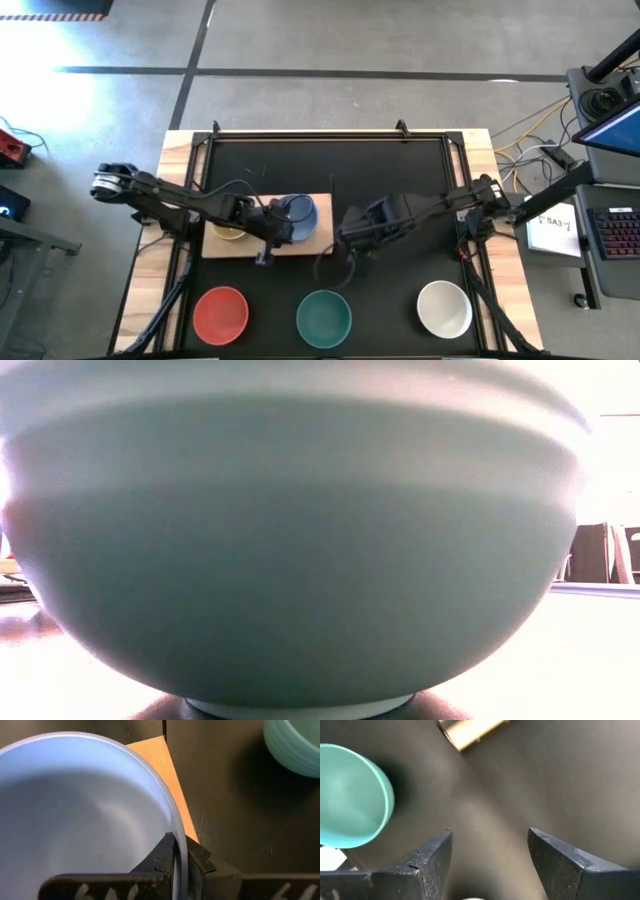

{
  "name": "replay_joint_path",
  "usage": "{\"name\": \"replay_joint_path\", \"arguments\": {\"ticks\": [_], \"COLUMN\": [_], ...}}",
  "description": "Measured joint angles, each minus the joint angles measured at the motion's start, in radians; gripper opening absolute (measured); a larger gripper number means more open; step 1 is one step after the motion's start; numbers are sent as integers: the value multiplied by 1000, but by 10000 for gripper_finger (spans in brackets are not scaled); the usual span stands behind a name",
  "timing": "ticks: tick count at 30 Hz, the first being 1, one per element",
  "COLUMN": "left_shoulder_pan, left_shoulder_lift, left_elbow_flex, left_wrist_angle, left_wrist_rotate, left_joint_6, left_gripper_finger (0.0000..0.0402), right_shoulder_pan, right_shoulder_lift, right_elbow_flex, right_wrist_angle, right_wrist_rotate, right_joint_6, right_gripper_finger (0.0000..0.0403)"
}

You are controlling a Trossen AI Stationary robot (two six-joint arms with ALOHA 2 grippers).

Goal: Place and stack bowls onto a shelf
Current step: Put the large light blue bowl on the shelf, then stack the large white bowl on top of the large light blue bowl on the shelf

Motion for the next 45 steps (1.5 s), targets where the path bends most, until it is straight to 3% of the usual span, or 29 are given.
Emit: {"name": "replay_joint_path", "arguments": {"ticks": [7,15,20,24,34,38,45], "left_shoulder_pan": [-5,-20,-25,-39,-137,-161,-174], "left_shoulder_lift": [7,-19,-21,-26,-47,-80,-167], "left_elbow_flex": [7,133,208,248,278,278,278], "left_wrist_angle": [-31,-203,-259,-270,-282,-286,-270], "left_wrist_rotate": [19,20,68,142,170,255,264], "left_joint_6": [-60,-15,-6,-15,-22,-41,-66], "left_gripper_finger": [35,114,147,152,152,152,152], "right_shoulder_pan": [74,129,178,235,379,426,475], "right_shoulder_lift": [-5,-6,-6,-6,-5,-4,-3], "right_elbow_flex": [-110,-172,-209,-223,-292,-346,-475], "right_wrist_angle": [0,0,1,7,39,68,289], "right_wrist_rotate": [-61,-97,-116,-150,-165,-183,-212], "right_joint_6": [159,317,532,712,1117,1226,1306], "right_gripper_finger": [244,244,244,244,244,244,244]}}
